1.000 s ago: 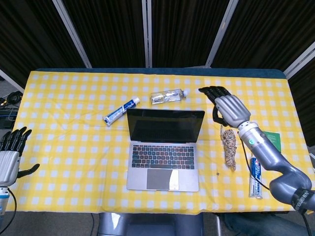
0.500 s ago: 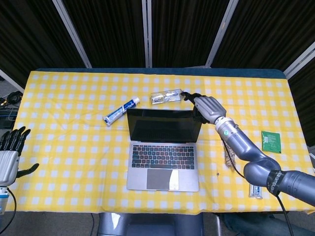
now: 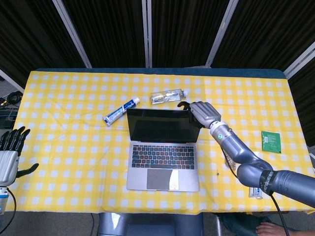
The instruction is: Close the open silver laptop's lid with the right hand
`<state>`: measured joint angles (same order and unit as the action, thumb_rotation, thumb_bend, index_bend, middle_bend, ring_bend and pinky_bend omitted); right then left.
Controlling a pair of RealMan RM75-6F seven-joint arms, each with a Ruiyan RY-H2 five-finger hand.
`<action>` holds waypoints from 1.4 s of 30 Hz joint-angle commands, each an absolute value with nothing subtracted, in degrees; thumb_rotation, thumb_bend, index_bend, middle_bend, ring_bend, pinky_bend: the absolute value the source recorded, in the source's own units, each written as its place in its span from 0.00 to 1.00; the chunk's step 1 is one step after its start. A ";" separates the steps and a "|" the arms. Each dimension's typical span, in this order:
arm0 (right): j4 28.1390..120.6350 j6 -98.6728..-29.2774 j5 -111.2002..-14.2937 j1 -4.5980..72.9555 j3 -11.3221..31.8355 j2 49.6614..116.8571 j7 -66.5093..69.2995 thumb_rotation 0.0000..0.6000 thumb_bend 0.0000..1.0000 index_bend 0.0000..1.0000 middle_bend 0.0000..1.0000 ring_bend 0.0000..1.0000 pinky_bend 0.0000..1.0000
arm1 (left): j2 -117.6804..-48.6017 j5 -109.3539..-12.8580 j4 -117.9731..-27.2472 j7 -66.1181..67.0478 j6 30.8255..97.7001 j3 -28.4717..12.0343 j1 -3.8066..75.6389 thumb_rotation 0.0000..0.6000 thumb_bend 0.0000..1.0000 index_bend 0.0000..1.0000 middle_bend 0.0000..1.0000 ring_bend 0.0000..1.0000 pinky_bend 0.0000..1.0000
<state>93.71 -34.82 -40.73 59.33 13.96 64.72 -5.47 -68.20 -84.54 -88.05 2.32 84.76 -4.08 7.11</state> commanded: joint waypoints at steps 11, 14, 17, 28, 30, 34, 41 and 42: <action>98.51 -34.86 -46.83 57.44 13.95 61.63 -2.76 1.00 1.00 0.26 0.38 0.31 0.24 | -68.18 -84.55 -88.15 2.51 84.74 -3.99 7.14 1.00 0.00 0.00 0.00 0.00 0.00; 100.12 -35.12 -49.96 56.44 13.92 60.71 -2.07 1.00 1.00 0.26 0.38 0.31 0.24 | -68.20 -84.52 -88.14 2.60 84.76 -3.98 7.14 1.00 0.00 0.00 0.00 0.00 0.00; 102.47 -35.27 -54.27 55.12 13.67 59.35 -1.32 1.00 1.00 0.26 0.37 0.31 0.24 | -68.29 -84.47 -88.04 3.00 84.66 -3.95 7.18 1.00 0.00 0.00 0.00 0.00 0.00; 111.32 -36.61 -73.23 50.13 11.34 55.98 2.35 1.00 1.00 0.26 0.36 0.31 0.24 | -68.54 -84.47 -88.05 4.09 84.41 -3.76 7.30 1.00 0.00 0.00 0.00 0.00 0.00; 111.92 -37.40 -77.08 49.26 10.18 56.08 2.58 1.00 1.00 0.24 0.35 0.31 0.24 | -68.51 -84.56 -88.12 4.10 84.51 -3.75 7.28 1.00 0.00 0.00 0.00 0.00 0.00; 112.00 -38.30 -81.85 48.49 8.52 56.74 3.30 1.00 1.00 0.23 0.35 0.31 0.24 | -68.42 -84.61 -88.19 3.95 84.65 -3.75 7.23 1.00 0.00 0.00 0.00 0.00 0.00; 111.46 -38.94 -87.39 47.92 5.76 57.91 3.25 1.00 1.00 0.22 0.34 0.31 0.24 | -68.25 -84.53 -88.33 3.67 84.45 -3.69 7.25 1.00 0.00 0.00 0.00 0.00 0.00; 111.29 -39.23 -88.27 47.79 5.31 58.23 3.06 1.00 1.00 0.22 0.33 0.31 0.24 | -68.22 -84.50 -88.34 3.65 84.39 -3.68 7.26 1.00 0.00 0.00 0.00 0.00 0.00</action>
<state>111.52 -38.77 -87.21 48.08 6.05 57.73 3.29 -68.23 -84.50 -88.34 3.66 84.39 -3.69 7.26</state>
